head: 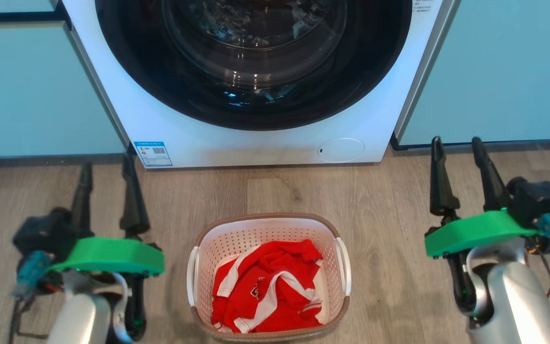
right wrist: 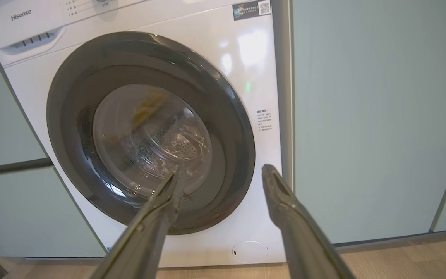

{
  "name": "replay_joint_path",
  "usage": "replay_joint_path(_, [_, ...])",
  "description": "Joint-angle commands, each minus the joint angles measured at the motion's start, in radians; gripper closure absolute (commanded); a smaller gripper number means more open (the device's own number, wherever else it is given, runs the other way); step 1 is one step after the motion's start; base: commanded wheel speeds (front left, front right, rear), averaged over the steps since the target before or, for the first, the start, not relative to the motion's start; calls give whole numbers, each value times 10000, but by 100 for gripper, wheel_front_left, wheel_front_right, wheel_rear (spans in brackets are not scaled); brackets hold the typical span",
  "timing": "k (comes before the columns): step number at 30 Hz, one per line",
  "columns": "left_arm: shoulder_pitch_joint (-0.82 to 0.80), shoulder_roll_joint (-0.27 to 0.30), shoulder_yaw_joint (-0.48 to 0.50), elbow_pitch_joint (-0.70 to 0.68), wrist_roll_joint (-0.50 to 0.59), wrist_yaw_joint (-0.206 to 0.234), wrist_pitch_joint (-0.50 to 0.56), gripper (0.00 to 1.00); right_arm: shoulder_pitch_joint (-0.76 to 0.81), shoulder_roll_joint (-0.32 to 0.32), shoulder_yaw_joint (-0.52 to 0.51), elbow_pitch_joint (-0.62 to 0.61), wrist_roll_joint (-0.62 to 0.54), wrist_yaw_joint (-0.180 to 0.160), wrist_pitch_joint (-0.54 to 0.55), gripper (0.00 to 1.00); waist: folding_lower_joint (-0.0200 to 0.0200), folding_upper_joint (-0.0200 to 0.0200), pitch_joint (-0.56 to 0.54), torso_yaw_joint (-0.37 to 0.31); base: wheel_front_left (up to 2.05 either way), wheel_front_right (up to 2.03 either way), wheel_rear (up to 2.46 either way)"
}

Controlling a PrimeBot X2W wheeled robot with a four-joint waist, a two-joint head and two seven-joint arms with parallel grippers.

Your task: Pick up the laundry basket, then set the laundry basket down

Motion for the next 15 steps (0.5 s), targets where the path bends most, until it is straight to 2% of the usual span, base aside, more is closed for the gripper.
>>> replay_joint_path(1, [-275,197,97,-170,260,171,-149,0,-387,-90,246,-229,-338,53,-142,0,0,-1,-17,-1,0,0,0])
replay_joint_path(6, [-183,185,-250,340,443,10,-296,0,-272,-94,378,111,-497,56,-289,0,0,-1,-31,-33,0,0,0])
replay_joint_path(10, [-116,157,-353,898,692,-411,-412,0,-243,-97,514,443,-796,58,-405,0,0,-1,-34,-76,0,0,0])
replay_joint_path(15, [-260,119,-283,929,1477,-563,-559,0,-298,-102,607,487,-1113,61,-551,0,0,-1,-13,-103,0,0,0])
